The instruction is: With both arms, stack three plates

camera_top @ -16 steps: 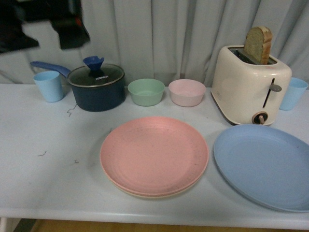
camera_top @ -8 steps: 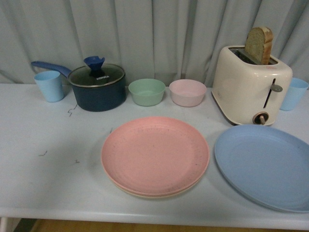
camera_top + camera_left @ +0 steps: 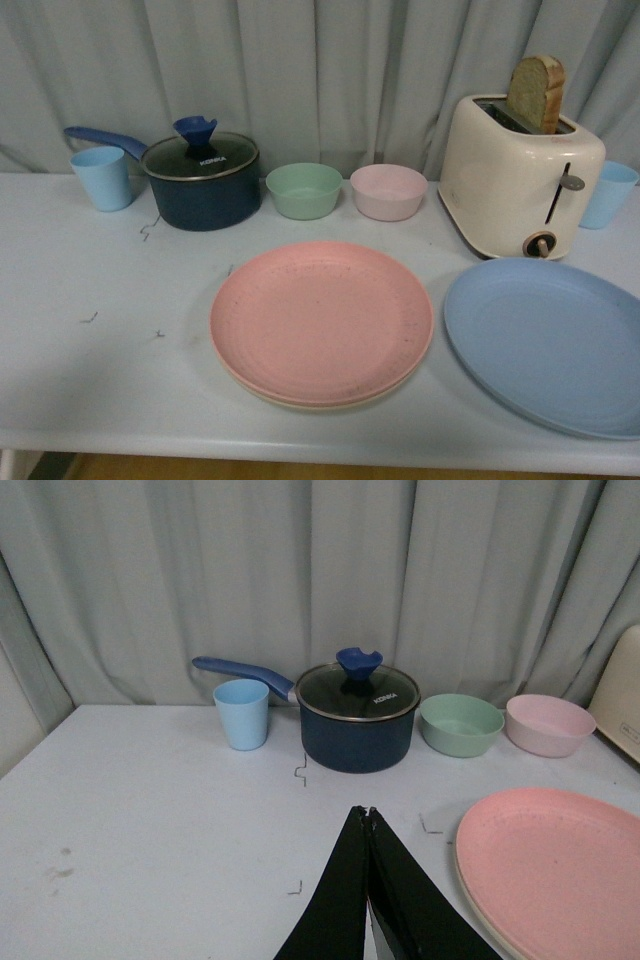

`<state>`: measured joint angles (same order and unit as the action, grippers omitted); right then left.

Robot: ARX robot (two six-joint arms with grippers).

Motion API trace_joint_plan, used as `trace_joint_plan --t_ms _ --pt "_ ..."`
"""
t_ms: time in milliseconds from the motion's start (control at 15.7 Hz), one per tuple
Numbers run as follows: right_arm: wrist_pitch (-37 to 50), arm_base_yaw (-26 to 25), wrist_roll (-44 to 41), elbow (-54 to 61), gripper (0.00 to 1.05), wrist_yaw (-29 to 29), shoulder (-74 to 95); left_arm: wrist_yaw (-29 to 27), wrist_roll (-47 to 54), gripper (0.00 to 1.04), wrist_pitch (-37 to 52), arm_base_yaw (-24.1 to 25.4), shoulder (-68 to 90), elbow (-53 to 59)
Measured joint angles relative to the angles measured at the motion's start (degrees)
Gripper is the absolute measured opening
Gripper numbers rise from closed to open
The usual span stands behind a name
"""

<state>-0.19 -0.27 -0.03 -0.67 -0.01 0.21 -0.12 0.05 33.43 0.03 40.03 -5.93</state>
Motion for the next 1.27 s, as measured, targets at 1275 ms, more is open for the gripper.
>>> trace_joint_plan --t_ms 1275 --pt "-0.02 0.0 0.0 0.0 0.98 0.0 0.0 0.04 -0.02 0.02 -27.91 -0.04 -32.94 5.16"
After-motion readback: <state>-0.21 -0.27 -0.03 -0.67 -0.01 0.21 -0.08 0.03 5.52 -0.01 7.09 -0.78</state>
